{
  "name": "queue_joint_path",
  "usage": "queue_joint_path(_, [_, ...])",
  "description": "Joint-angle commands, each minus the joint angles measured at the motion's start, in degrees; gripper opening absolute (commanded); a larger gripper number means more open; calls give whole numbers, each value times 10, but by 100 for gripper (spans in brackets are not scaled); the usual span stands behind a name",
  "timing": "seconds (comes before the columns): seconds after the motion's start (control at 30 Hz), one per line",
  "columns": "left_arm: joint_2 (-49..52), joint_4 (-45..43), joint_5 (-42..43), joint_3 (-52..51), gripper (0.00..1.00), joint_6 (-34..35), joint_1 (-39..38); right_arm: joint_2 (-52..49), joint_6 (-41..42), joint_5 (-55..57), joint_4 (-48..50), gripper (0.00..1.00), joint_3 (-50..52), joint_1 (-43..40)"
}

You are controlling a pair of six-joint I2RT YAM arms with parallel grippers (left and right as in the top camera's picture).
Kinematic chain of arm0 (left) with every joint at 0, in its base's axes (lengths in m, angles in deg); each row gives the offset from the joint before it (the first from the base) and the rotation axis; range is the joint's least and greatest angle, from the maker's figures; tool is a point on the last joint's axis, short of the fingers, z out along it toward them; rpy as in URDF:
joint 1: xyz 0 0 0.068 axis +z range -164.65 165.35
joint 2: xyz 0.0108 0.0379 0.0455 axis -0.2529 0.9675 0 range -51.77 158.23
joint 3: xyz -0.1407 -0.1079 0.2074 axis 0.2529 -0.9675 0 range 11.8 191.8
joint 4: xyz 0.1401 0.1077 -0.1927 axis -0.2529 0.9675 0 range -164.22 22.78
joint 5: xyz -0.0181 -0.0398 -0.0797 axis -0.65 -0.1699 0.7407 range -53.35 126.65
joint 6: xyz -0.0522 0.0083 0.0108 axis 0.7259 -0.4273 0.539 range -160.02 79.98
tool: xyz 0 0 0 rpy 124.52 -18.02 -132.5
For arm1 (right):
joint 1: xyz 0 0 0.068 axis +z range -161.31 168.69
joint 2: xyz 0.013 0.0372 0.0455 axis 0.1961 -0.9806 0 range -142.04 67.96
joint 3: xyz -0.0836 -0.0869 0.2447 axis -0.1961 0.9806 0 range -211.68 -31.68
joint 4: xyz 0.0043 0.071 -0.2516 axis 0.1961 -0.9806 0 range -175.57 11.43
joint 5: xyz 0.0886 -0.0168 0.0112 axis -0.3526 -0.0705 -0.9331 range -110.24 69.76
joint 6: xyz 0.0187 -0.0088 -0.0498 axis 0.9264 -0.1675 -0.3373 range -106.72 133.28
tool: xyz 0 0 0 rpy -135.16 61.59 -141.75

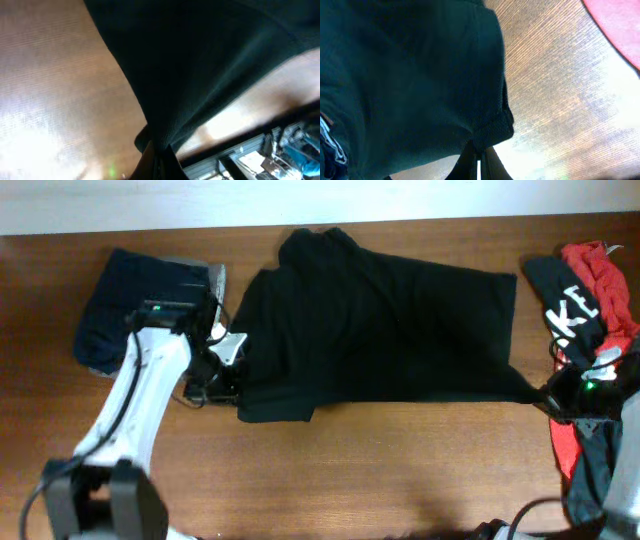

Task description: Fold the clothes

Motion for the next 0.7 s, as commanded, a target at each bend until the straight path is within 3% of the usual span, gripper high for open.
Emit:
queue_joint_path(0.0, [-60,35,8,3,1,4,-10,46,-6,13,-13,4,-8,-5])
queue_joint_path(0.17, [-97,70,5,3,0,6,-23,89,-5,-34,-27,4,-8,-5])
queue_joint_path(0.27, [-101,36,-14,3,1,6,-23,85,-4,-27,-11,4,-8,-5])
queue_joint_path(0.37, [-95,-70,-63,3,0,5,-23,52,6,-32,62,4,-7,4])
queue_joint_path(0.5, [-67,-187,-68,3,0,-2,-23,-18,0,-52,154,4,-7,38])
queue_joint_path(0.67, [18,-266,-67,3,0,-10,-23,-110,0,-57,236,4,-7,71])
